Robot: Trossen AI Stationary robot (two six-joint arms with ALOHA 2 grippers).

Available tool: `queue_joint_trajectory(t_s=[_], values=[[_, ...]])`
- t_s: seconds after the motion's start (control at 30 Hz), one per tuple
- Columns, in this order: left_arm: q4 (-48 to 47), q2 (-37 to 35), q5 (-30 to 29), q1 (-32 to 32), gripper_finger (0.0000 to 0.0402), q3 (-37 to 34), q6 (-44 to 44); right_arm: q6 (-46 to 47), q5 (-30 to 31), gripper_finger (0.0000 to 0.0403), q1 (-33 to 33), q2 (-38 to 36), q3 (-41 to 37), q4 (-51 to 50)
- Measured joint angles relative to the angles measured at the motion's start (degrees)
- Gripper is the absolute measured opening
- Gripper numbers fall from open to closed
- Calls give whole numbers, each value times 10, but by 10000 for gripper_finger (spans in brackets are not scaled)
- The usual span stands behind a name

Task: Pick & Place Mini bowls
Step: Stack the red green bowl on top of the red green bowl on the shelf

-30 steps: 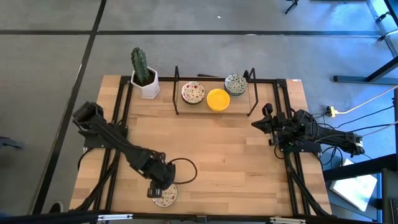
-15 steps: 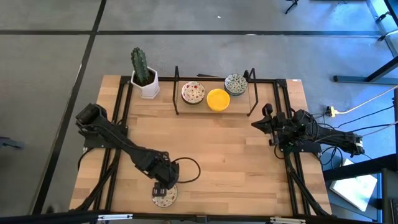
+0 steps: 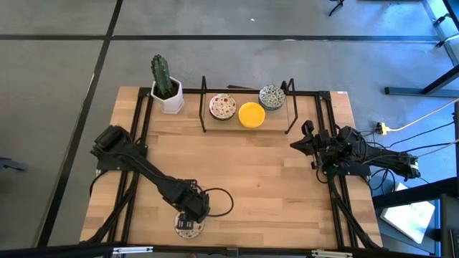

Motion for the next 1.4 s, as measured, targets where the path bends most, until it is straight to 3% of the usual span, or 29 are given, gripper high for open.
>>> queue_joint_trajectory(t_s=[0.6, 0.73, 1.0, 1.4], values=[[7, 44, 5, 9, 242, 0, 61, 1, 0, 10, 0, 0, 0, 0], [7, 44, 7, 9, 187, 0, 72, 2, 0, 10, 0, 0, 0, 0], [7, 38, 25, 10, 17, 8, 100, 17, 0, 10, 0, 0, 0, 0], [-80, 7, 25, 25, 9, 89, 184, 19, 0, 10, 0, 0, 0, 2]])
